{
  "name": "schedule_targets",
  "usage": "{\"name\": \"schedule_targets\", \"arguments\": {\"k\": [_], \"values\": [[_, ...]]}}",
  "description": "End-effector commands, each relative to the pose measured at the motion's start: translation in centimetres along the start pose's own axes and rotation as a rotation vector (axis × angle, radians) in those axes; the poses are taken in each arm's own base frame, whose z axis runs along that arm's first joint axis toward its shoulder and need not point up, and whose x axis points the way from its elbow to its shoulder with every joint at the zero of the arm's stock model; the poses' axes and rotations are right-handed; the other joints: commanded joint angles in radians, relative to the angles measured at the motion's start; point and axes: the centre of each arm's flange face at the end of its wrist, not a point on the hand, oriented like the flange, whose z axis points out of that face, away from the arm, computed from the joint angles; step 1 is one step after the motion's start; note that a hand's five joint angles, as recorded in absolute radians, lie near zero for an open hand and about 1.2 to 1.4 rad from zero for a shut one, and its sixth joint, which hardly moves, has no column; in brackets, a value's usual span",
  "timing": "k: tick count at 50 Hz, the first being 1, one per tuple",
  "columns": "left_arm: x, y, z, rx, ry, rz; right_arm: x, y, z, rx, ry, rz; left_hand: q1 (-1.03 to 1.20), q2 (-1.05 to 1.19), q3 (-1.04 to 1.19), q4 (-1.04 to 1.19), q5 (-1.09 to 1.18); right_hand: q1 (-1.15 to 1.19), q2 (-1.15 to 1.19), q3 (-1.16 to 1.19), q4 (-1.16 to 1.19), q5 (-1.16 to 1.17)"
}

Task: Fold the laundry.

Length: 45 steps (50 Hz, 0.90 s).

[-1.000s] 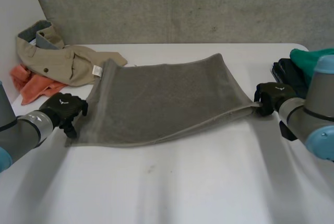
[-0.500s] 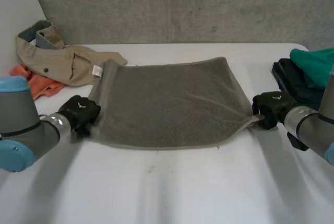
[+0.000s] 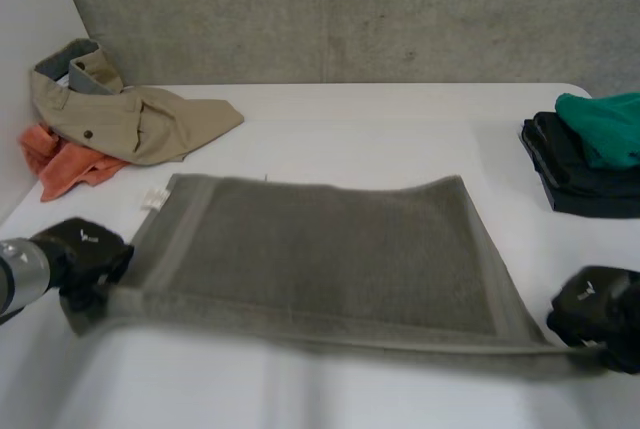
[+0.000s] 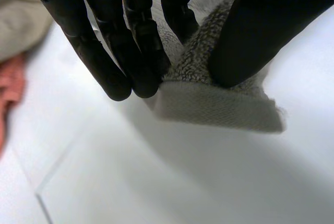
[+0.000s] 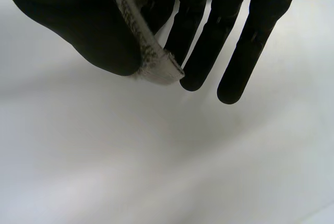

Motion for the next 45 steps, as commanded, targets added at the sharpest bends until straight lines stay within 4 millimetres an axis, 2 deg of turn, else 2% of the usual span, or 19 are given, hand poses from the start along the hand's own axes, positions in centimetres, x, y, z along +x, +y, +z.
{"name": "schedule_targets", "arguments": {"k": [1, 4, 5, 6, 9, 10, 13, 14, 17, 18, 21, 22, 26, 29, 33, 40, 41, 44, 45], "values": [[1.0, -1.0, 0.3, -0.011, 0.071, 0.082, 1.2, -0.5, 1.8, -0.019, 0.121, -0.034, 0.248, 0.201, 0.208, 0.204, 0.237, 0.276, 0.222, 0.206, 0.204, 0.197], [0.4, -4.5, 1.4, 0.075, 0.005, 0.054, 2.2, -3.0, 2.3, 0.073, 0.231, -0.051, 0.248, 0.201, 0.208, 0.204, 0.237, 0.276, 0.222, 0.206, 0.204, 0.197], [-0.1, -5.4, 1.4, 0.1, -0.016, 0.038, 2.6, -3.6, 2.3, 0.096, 0.264, -0.05, 0.248, 0.201, 0.208, 0.204, 0.237, 0.276, 0.222, 0.206, 0.204, 0.197], [-0.8, -7.3, 1.5, 0.152, -0.054, -0.001, 3.6, -4.7, 2.2, 0.138, 0.326, -0.031, 0.248, 0.201, 0.208, 0.204, 0.237, 0.276, 0.222, 0.206, 0.204, 0.197], [-2.1, -10.1, 1.2, 0.236, -0.114, -0.059, 5.3, -6.4, 1.9, 0.206, 0.422, 0.021, 0.248, 0.201, 0.208, 0.204, 0.237, 0.276, 0.222, 0.206, 0.204, 0.197], [-3.0, -11.8, 0.9, 0.293, -0.153, -0.097, 6.9, -7.4, 1.6, 0.252, 0.5, 0.054, 0.248, 0.201, 0.208, 0.204, 0.237, 0.276, 0.222, 0.206, 0.204, 0.197], [-4.7, -14.5, 0.2, 0.394, -0.223, -0.134, 10.4, -9.0, 0.6, 0.349, 0.667, 0.104, 0.248, 0.201, 0.208, 0.204, 0.237, 0.276, 0.222, 0.206, 0.204, 0.197], [-6.4, -16.7, -0.8, 0.491, -0.3, -0.142, 13.1, -10.2, -0.8, 0.427, 0.805, 0.129, 0.248, 0.201, 0.208, 0.204, 0.237, 0.276, 0.222, 0.206, 0.204, 0.197], [-9.1, -20.0, -2.9, 0.666, -0.426, -0.151, 16.8, -11.7, -3.8, 0.557, 1.017, 0.17, 0.248, 0.201, 0.208, 0.204, 0.237, 0.276, 0.222, 0.206, 0.204, 0.197], [-10.9, -21.9, -4.7, 0.791, -0.514, -0.169, 18.7, -12.5, -6.0, 0.659, 1.139, 0.203, 0.248, 0.201, 0.208, 0.204, 0.237, 0.276, 0.222, 0.206, 0.204, 0.197], [-13.1, -24.0, -7.4, 0.96, -0.622, -0.236, 20.5, -13.7, -9.2, 0.826, 1.28, 0.234, 0.248, 0.201, 0.208, 0.204, 0.237, 0.276, 0.222, 0.206, 0.204, 0.197], [-14.1, -24.8, -8.9, 1.054, -0.668, -0.284, 21.1, -14.3, -11.3, 0.927, 1.351, 0.248, 0.248, 0.201, 0.208, 0.204, 0.237, 0.276, 0.222, 0.206, 0.204, 0.197], [-15.3, -25.7, -10.2, 1.195, -0.689, -0.362, 21.0, -14.7, -13.3, 1.015, 1.373, 0.275, 0.248, 0.201, 0.208, 0.204, 0.237, 0.276, 0.222, 0.206, 0.204, 0.197], [-14.7, -25.3, -9.2, 1.167, -0.645, -0.376, 20.6, -14.6, -12.7, 1.001, 1.333, 0.283, 0.248, 0.201, 0.208, 0.204, 0.237, 0.276, 0.222, 0.206, 0.204, 0.197], [-13.7, -23.5, -6.2, 1.058, -0.575, -0.387, 19.4, -14.7, -10.7, 0.973, 1.229, 0.273, 0.248, 0.201, 0.208, 0.204, 0.237, 0.276, 0.222, 0.206, 0.204, 0.197], [-11.7, -18.9, 0.1, 0.847, -0.489, -0.417, 17.6, -13.2, -5.4, 0.88, 1.064, 0.274, 0.248, 0.201, 0.208, 0.204, 0.237, 0.276, 0.222, 0.206, 0.204, 0.197], [-10.8, -17.7, 1.6, 0.796, -0.46, -0.419, 17.0, -12.6, -3.7, 0.842, 1.015, 0.286, 0.248, 0.201, 0.208, 0.204, 0.237, 0.276, 0.222, 0.206, 0.204, 0.197], [-9.4, -16.1, 3.6, 0.729, -0.419, -0.409, 15.8, -11.4, -1.0, 0.774, 0.928, 0.306, 0.248, 0.201, 0.208, 0.204, 0.237, 0.276, 0.222, 0.206, 0.204, 0.197], [-8.2, -15.0, 4.9, 0.685, -0.385, -0.396, 14.7, -10.6, 0.7, 0.727, 0.869, 0.32, 0.248, 0.201, 0.208, 0.204, 0.237, 0.276, 0.222, 0.206, 0.204, 0.197]]}}
